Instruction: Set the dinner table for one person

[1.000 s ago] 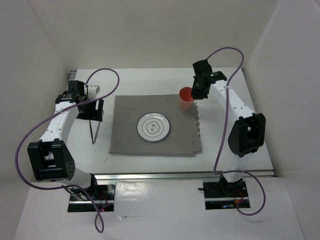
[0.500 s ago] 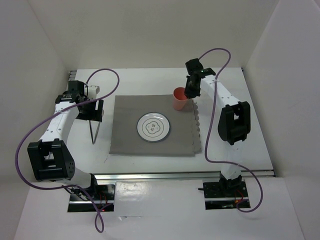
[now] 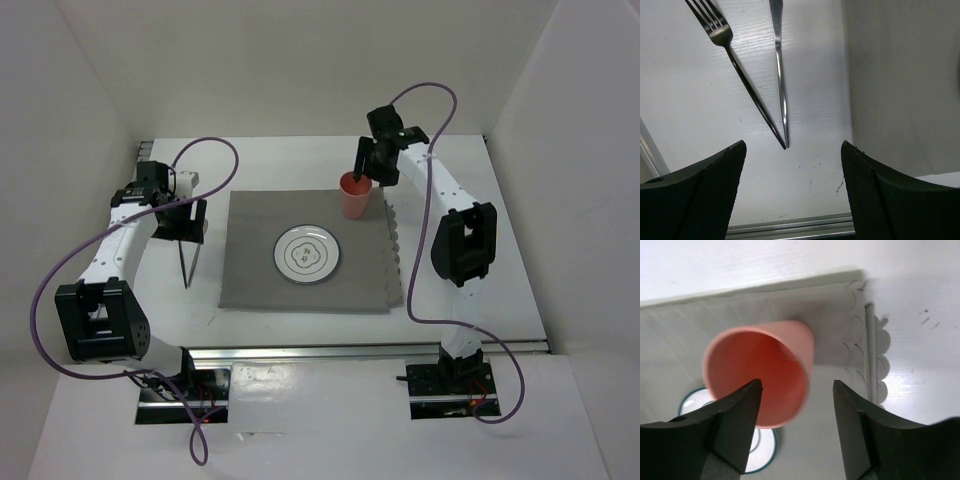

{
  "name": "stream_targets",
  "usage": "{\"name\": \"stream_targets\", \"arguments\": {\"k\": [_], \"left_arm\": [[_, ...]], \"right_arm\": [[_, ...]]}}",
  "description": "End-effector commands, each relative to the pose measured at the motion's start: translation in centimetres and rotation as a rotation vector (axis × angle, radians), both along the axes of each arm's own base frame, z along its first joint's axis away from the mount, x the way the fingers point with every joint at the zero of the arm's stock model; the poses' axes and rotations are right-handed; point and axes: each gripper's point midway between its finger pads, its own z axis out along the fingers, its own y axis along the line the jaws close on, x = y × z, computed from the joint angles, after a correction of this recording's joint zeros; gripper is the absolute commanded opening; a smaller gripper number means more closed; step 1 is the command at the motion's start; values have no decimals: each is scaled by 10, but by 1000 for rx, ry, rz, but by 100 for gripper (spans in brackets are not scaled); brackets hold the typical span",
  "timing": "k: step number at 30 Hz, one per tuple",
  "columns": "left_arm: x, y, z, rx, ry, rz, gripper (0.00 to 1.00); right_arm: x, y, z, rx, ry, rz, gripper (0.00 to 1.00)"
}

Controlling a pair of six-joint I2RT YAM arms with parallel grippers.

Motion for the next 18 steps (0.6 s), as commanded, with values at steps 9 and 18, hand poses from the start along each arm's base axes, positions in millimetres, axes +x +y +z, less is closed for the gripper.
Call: {"name": "stream_targets", "arguments": {"k": [9, 18], "left_arm": [[3, -3, -20, -16, 81, -99, 77], [18, 12, -85, 162, 299, -169, 69]], "right_arm": [[12, 11, 113, 57, -260, 70, 78], [-46, 6, 165, 97, -370, 98, 78]]}}
